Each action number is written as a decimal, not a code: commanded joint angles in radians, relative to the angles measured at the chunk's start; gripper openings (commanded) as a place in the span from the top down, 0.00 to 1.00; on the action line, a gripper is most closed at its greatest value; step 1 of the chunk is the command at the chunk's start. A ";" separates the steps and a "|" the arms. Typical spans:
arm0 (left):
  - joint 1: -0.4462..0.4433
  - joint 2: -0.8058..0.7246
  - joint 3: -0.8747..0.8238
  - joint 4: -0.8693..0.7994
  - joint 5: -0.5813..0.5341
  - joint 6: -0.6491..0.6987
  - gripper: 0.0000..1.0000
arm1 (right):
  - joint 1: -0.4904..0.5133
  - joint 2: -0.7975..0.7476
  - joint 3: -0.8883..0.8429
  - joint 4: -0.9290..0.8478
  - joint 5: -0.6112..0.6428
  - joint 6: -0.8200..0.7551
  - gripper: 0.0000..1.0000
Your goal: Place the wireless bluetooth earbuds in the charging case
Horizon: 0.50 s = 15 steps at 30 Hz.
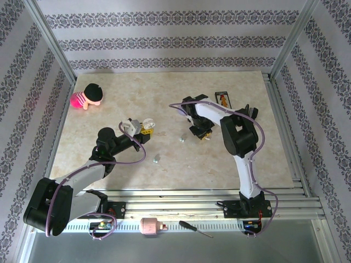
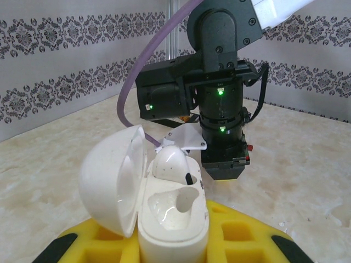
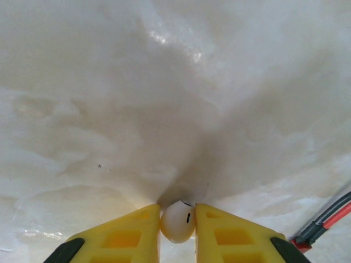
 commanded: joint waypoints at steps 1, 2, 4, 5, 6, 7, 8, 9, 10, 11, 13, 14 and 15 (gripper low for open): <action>-0.011 -0.009 0.015 -0.006 0.035 -0.002 0.99 | -0.015 -0.125 -0.055 0.061 -0.094 0.026 0.80; -0.011 -0.005 0.016 -0.002 0.038 -0.003 0.99 | -0.016 -0.157 -0.073 0.084 -0.119 0.029 0.80; -0.021 0.006 0.013 0.027 0.052 0.001 0.98 | -0.020 -0.236 -0.120 0.141 -0.186 0.039 0.79; -0.029 0.014 0.009 0.048 0.047 0.004 0.98 | -0.022 -0.268 -0.139 0.166 -0.207 0.051 0.79; -0.039 0.025 0.006 0.075 0.041 0.008 0.98 | -0.026 -0.305 -0.160 0.193 -0.234 0.064 0.79; -0.047 0.038 0.004 0.103 0.028 0.011 0.98 | -0.026 -0.343 -0.184 0.226 -0.260 0.081 0.79; -0.056 0.053 0.003 0.131 0.018 0.009 0.98 | -0.027 -0.378 -0.209 0.261 -0.285 0.095 0.79; -0.066 0.073 0.002 0.164 0.004 0.007 0.98 | -0.029 -0.419 -0.240 0.305 -0.318 0.113 0.79; -0.076 0.093 0.003 0.196 -0.013 0.003 0.98 | -0.032 -0.460 -0.267 0.347 -0.347 0.136 0.79; -0.084 0.110 0.004 0.227 -0.030 0.000 0.98 | -0.034 -0.494 -0.289 0.384 -0.377 0.154 0.80; -0.107 0.154 0.005 0.298 -0.080 0.001 0.98 | -0.038 -0.562 -0.331 0.460 -0.443 0.207 0.80; -0.118 0.173 0.007 0.329 -0.099 0.002 0.98 | -0.038 -0.587 -0.347 0.488 -0.464 0.226 0.79; -0.131 0.195 0.011 0.356 -0.129 0.009 0.98 | -0.038 -0.613 -0.364 0.520 -0.478 0.257 0.79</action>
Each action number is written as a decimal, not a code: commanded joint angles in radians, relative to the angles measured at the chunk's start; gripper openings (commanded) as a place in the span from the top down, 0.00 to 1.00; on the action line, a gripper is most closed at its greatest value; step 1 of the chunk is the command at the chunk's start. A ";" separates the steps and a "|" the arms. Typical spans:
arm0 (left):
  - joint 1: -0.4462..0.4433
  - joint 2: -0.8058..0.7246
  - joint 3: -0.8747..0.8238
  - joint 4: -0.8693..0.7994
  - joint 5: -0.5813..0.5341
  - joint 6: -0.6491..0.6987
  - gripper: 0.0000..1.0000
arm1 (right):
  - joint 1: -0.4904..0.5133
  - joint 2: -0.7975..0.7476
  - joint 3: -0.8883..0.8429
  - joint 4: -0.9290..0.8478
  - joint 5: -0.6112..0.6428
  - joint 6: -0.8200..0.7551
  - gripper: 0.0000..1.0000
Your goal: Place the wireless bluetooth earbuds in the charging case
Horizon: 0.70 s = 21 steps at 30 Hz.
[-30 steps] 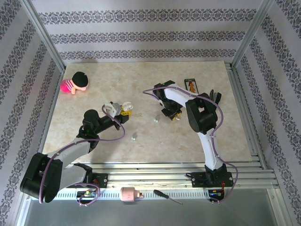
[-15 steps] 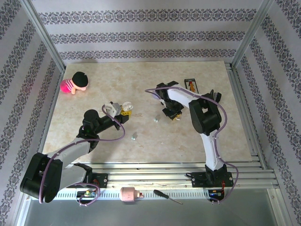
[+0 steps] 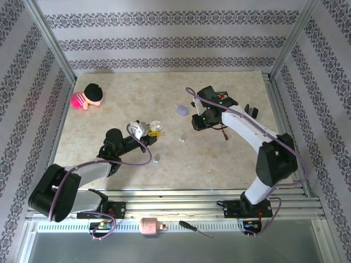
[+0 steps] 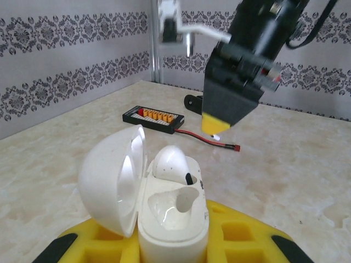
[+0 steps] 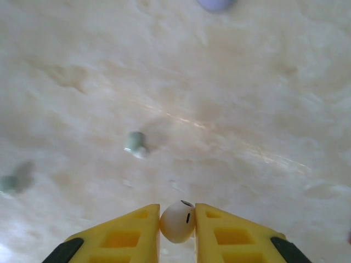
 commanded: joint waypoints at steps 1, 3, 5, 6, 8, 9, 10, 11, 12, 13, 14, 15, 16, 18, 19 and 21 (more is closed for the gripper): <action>-0.049 0.054 0.016 0.196 -0.113 0.023 0.98 | -0.014 -0.079 -0.058 0.172 -0.125 0.134 0.79; -0.084 0.094 0.024 0.248 -0.186 0.051 0.98 | -0.012 -0.114 -0.092 0.245 -0.153 0.192 0.79; -0.112 0.139 0.035 0.304 -0.258 0.067 0.98 | -0.010 -0.152 -0.139 0.338 -0.190 0.258 0.79; -0.124 0.162 0.042 0.329 -0.284 0.075 0.98 | -0.010 -0.171 -0.166 0.394 -0.208 0.293 0.79; -0.135 0.199 0.069 0.335 -0.297 0.085 0.98 | -0.007 -0.196 -0.199 0.475 -0.245 0.345 0.79; -0.143 0.216 0.084 0.323 -0.313 0.090 0.99 | -0.003 -0.201 -0.206 0.494 -0.260 0.355 0.79; -0.151 0.229 0.097 0.313 -0.329 0.099 0.99 | 0.004 -0.206 -0.206 0.507 -0.263 0.362 0.79; -0.159 0.241 0.106 0.311 -0.343 0.106 0.99 | 0.013 -0.210 -0.207 0.519 -0.266 0.364 0.79; -0.165 0.257 0.115 0.313 -0.359 0.104 0.99 | 0.021 -0.213 -0.206 0.532 -0.268 0.370 0.79; -0.169 0.271 0.124 0.313 -0.377 0.099 0.99 | 0.030 -0.217 -0.206 0.546 -0.270 0.379 0.79; -0.172 0.285 0.131 0.315 -0.390 0.096 0.99 | 0.039 -0.219 -0.206 0.558 -0.275 0.385 0.79; -0.175 0.300 0.137 0.317 -0.401 0.091 0.99 | 0.050 -0.217 -0.203 0.569 -0.278 0.391 0.79; -0.177 0.313 0.147 0.318 -0.405 0.087 0.99 | 0.061 -0.217 -0.201 0.581 -0.280 0.398 0.79; -0.179 0.334 0.167 0.312 -0.408 0.071 0.99 | 0.082 -0.207 -0.195 0.605 -0.288 0.407 0.79; -0.182 0.344 0.175 0.314 -0.411 0.066 0.99 | 0.092 -0.201 -0.194 0.620 -0.289 0.415 0.79; -0.187 0.359 0.187 0.320 -0.410 0.060 1.00 | 0.104 -0.187 -0.191 0.646 -0.302 0.427 0.79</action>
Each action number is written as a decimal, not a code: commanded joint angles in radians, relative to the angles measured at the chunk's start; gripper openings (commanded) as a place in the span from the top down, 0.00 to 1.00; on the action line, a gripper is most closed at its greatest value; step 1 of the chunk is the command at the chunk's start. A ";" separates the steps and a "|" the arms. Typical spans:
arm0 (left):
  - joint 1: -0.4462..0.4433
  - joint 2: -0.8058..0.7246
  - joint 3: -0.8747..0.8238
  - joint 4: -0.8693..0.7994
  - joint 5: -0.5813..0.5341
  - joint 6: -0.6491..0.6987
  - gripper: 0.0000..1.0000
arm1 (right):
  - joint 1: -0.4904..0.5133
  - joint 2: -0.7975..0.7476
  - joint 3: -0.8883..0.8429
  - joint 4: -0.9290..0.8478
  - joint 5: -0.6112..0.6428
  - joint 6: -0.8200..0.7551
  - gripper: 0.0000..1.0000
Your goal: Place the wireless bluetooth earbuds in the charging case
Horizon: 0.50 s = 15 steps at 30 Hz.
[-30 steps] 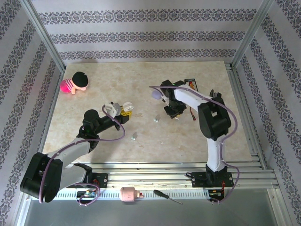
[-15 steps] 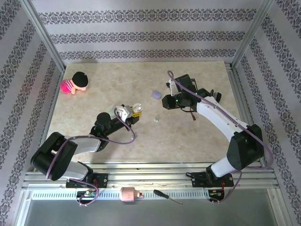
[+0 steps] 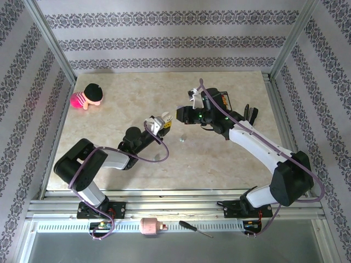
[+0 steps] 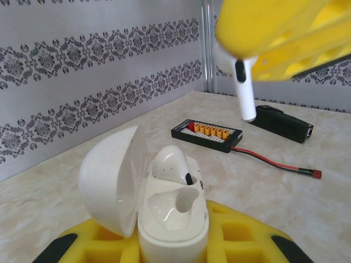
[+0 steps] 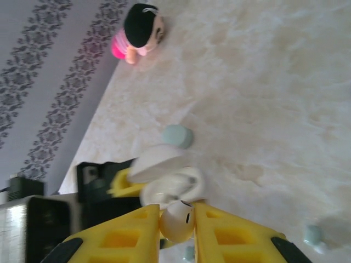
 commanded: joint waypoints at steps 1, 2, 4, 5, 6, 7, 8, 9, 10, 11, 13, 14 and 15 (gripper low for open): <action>-0.021 0.020 0.041 0.070 -0.031 -0.012 1.00 | 0.022 0.011 0.004 0.097 -0.042 0.047 0.80; -0.023 0.023 0.046 0.070 -0.030 -0.013 1.00 | 0.028 0.019 0.005 0.110 -0.045 0.054 0.79; -0.026 0.026 0.050 0.070 -0.031 -0.016 1.00 | 0.036 0.039 0.012 0.117 -0.048 0.056 0.79; -0.026 0.026 0.050 0.071 -0.031 -0.018 1.00 | 0.039 0.048 0.013 0.123 -0.048 0.057 0.79; -0.026 0.023 0.051 0.071 -0.031 -0.020 1.00 | 0.039 0.054 0.015 0.128 -0.049 0.059 0.79; -0.027 0.021 0.051 0.066 -0.028 -0.025 1.00 | 0.039 0.060 0.015 0.132 -0.047 0.060 0.79; -0.027 0.017 0.053 0.058 -0.025 -0.028 1.00 | 0.040 0.068 0.016 0.137 -0.046 0.058 0.79; -0.029 0.011 0.052 0.050 -0.026 -0.030 1.00 | 0.039 0.075 0.017 0.142 -0.046 0.058 0.79; -0.031 0.008 0.050 0.046 -0.024 -0.031 1.00 | 0.039 0.083 0.018 0.146 -0.043 0.058 0.80; -0.032 0.006 0.049 0.047 -0.025 -0.032 1.00 | 0.038 0.089 0.019 0.150 -0.042 0.057 0.80; -0.033 0.004 0.045 0.051 -0.024 -0.039 1.00 | 0.037 0.099 0.016 0.164 -0.038 0.058 0.80; -0.032 0.002 0.044 0.052 -0.026 -0.042 1.00 | 0.037 0.104 0.015 0.168 -0.036 0.060 0.80; -0.032 0.001 0.042 0.053 -0.027 -0.045 1.00 | 0.037 0.106 0.013 0.171 -0.032 0.062 0.80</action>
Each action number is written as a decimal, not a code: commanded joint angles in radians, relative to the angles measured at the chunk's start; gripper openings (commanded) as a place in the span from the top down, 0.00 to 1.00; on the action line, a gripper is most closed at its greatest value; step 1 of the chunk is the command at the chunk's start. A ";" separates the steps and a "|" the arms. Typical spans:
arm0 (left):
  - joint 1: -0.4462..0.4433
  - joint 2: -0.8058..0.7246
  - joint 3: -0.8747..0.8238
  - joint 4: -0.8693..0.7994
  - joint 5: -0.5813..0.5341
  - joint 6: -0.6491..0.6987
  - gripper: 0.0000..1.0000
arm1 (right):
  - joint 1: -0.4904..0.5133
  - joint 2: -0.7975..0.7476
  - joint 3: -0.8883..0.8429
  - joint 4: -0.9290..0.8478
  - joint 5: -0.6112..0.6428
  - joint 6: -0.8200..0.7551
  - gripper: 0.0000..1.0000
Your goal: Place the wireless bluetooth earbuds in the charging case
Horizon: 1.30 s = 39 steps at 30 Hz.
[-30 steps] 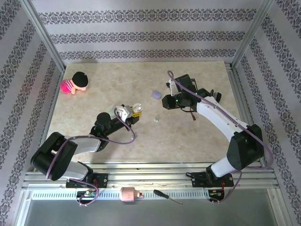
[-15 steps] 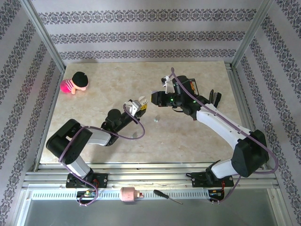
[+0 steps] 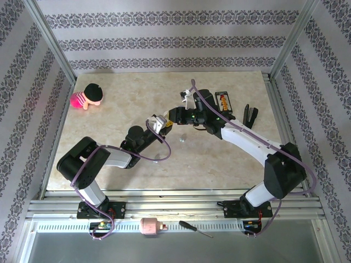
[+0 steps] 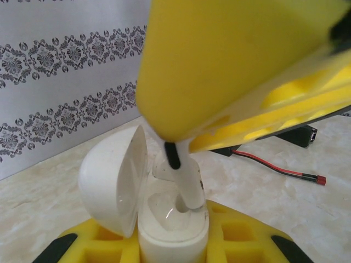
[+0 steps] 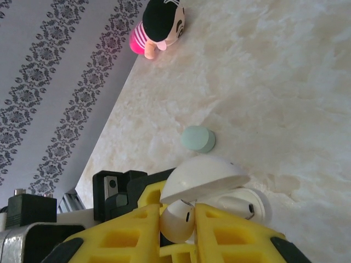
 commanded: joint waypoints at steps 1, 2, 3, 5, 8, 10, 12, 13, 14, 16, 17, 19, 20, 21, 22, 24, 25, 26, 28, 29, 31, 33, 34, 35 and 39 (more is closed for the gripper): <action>-0.019 -0.022 0.012 0.056 -0.008 -0.032 1.00 | 0.005 0.014 0.012 0.047 -0.001 0.015 0.80; -0.019 -0.024 0.013 0.056 -0.010 -0.033 1.00 | 0.006 0.017 0.012 0.048 -0.001 0.015 0.80; -0.019 -0.025 0.013 0.057 -0.012 -0.035 1.00 | 0.006 0.017 0.010 0.047 -0.002 0.015 0.80; -0.019 -0.027 0.012 0.058 -0.020 -0.036 1.00 | 0.005 0.013 0.004 0.046 0.010 0.010 0.80; -0.019 -0.027 0.016 0.061 -0.027 -0.042 1.00 | 0.005 0.011 -0.005 0.043 0.022 0.003 0.80; -0.019 -0.027 0.018 0.059 -0.029 -0.047 1.00 | 0.006 0.008 -0.009 0.042 0.025 0.001 0.80; -0.020 -0.029 0.019 0.059 -0.029 -0.048 1.00 | 0.006 0.002 -0.014 0.044 0.030 -0.002 0.80; -0.019 -0.029 0.018 0.059 -0.031 -0.047 1.00 | 0.006 0.000 -0.014 0.041 0.035 -0.004 0.80; -0.020 -0.029 0.018 0.060 -0.033 -0.047 1.00 | 0.006 -0.001 -0.016 0.039 0.041 -0.009 0.80; -0.020 -0.032 0.018 0.060 -0.031 -0.051 1.00 | 0.004 0.003 -0.014 0.029 0.045 -0.017 0.80; -0.020 -0.033 0.018 0.060 -0.030 -0.053 1.00 | 0.003 0.008 -0.016 0.031 0.045 -0.019 0.80; -0.020 -0.034 0.019 0.063 -0.027 -0.057 1.00 | 0.004 0.015 -0.018 0.038 0.042 -0.018 0.80; -0.020 -0.035 0.021 0.062 -0.026 -0.059 1.00 | 0.004 0.021 -0.022 0.043 0.043 -0.015 0.80; -0.020 -0.036 0.021 0.062 -0.026 -0.061 1.00 | 0.003 0.025 -0.024 0.045 0.043 -0.014 0.80; -0.019 -0.036 0.021 0.063 -0.027 -0.063 1.00 | 0.004 0.030 -0.025 0.047 0.042 -0.015 0.80; -0.020 -0.038 0.020 0.061 -0.029 -0.063 1.00 | 0.003 0.034 -0.030 0.055 0.043 -0.010 0.80; -0.020 -0.039 0.020 0.060 -0.029 -0.064 1.00 | 0.003 0.035 -0.034 0.061 0.042 -0.008 0.80; -0.020 -0.039 0.022 0.061 -0.030 -0.065 1.00 | 0.004 0.036 -0.037 0.064 0.043 -0.007 0.80; -0.019 -0.041 0.023 0.059 -0.031 -0.066 1.00 | 0.004 0.039 -0.044 0.070 0.042 -0.005 0.80; -0.019 -0.042 0.024 0.059 -0.030 -0.067 1.00 | 0.003 0.039 -0.046 0.069 0.043 -0.004 0.80; -0.019 -0.044 0.025 0.059 -0.035 -0.067 1.00 | 0.002 0.035 -0.050 0.068 0.046 -0.003 0.79; -0.019 -0.046 0.026 0.054 -0.040 -0.067 1.00 | 0.002 0.027 -0.055 0.067 0.053 -0.005 0.77; -0.020 -0.049 0.028 0.051 -0.041 -0.066 1.00 | 0.002 0.020 -0.059 0.064 0.060 -0.006 0.76; -0.019 -0.051 0.030 0.043 -0.039 -0.065 1.00 | 0.002 0.014 -0.060 0.059 0.066 -0.008 0.75; -0.019 -0.052 0.033 0.039 -0.035 -0.066 1.00 | 0.002 -0.001 -0.057 0.045 0.078 -0.015 0.69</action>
